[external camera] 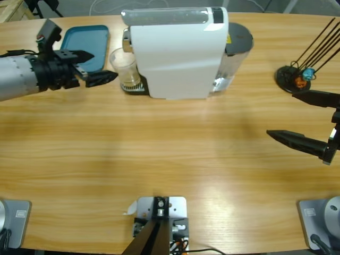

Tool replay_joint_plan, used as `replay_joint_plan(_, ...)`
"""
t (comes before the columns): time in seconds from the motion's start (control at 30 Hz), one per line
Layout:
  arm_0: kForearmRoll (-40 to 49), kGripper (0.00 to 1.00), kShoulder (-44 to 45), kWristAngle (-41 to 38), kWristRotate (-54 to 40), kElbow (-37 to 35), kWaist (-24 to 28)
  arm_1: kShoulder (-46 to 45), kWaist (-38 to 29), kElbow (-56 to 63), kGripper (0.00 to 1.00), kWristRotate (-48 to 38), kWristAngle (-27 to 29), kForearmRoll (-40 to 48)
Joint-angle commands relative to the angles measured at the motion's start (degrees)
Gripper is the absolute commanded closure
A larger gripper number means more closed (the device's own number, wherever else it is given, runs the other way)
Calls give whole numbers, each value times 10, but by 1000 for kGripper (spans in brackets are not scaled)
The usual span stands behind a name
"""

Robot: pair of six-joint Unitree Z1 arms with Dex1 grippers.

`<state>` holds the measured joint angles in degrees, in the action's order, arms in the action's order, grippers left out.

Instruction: Pour coffee

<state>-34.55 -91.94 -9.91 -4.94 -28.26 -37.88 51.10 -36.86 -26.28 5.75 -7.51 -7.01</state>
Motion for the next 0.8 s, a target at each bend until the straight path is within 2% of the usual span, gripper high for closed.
replay_joint_plan(0.03, -82, 18, -102, -8, -8, -6, -3, 10, -4, 7, 0, 8, 0, -10)
replay_joint_plan(0.8, -95, 18, -185, -27, -8, -69, -3, 12, -4, 6, 0, 8, -5, -11)
